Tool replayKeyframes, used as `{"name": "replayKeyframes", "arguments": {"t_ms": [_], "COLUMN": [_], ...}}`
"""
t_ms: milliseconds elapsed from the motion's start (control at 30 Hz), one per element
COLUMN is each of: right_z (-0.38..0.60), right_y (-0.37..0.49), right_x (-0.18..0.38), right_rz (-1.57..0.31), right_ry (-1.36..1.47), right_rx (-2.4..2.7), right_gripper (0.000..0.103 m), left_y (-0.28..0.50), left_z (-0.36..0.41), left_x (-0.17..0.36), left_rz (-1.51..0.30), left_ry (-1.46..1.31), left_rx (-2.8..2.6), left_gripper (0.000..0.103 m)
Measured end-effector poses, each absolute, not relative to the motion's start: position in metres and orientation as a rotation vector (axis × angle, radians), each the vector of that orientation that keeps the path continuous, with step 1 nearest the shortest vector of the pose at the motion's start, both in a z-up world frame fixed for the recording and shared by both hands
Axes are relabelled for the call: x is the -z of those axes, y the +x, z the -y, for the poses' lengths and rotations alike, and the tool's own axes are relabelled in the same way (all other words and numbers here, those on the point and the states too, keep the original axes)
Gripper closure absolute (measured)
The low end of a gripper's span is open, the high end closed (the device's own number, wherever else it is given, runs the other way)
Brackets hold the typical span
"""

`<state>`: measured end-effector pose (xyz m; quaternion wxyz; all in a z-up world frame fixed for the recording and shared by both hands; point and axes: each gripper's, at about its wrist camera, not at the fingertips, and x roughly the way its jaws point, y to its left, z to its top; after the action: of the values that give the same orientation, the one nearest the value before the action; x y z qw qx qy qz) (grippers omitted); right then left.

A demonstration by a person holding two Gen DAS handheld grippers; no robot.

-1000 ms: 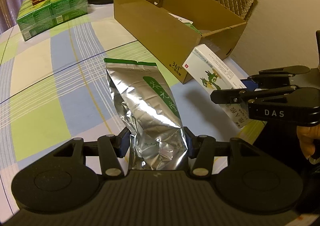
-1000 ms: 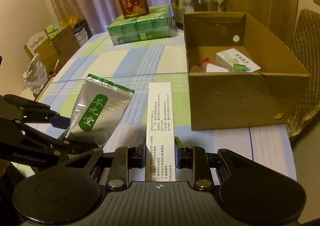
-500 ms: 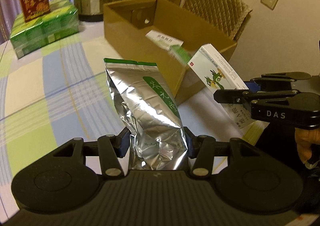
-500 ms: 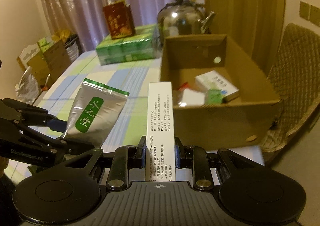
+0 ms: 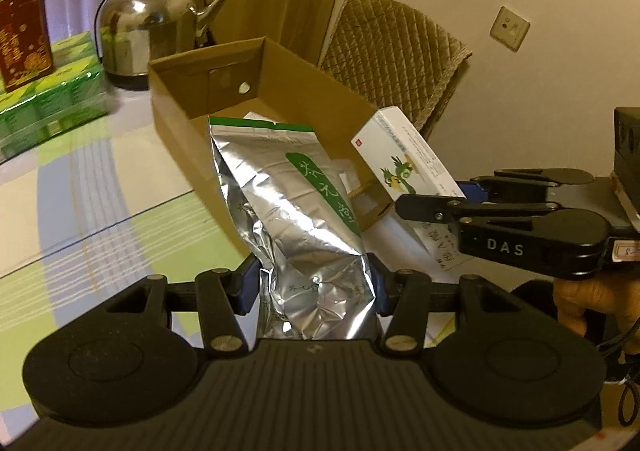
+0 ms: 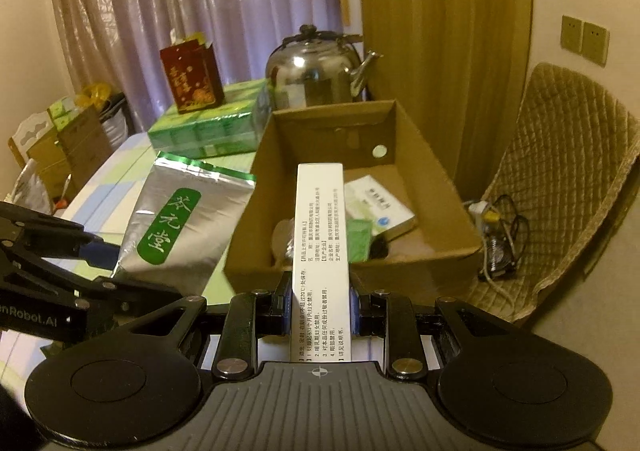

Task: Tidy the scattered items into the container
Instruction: 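Lift and carry the tea pouch and white box with both tools to the cardboard box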

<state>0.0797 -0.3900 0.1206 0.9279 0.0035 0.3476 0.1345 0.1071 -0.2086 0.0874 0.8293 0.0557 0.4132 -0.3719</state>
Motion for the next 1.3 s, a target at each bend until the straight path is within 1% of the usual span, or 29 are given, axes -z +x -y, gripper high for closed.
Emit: {"name": "replayKeyframes", "arguments": {"t_ms": [733, 1300], "right_z": [0.420, 0.419], "right_y": [0.143, 0.183], "right_x": [-0.127, -0.125], "right_rz": [-0.686, -0.688], "right_ry": [-0.052, -0.080], "right_rx": [-0.244, -0.252], "right_gripper": [0.080, 0.080], "left_y": [0.163, 0.193], "left_z": [0.261, 0.274], "left_x": [-0.091, -0.086], "left_rz": [-0.862, -0.865], "left_ry": [0.057, 0.022], "left_rx": [0.770, 0.748], "left_gripper": [0.055, 0.055]}}
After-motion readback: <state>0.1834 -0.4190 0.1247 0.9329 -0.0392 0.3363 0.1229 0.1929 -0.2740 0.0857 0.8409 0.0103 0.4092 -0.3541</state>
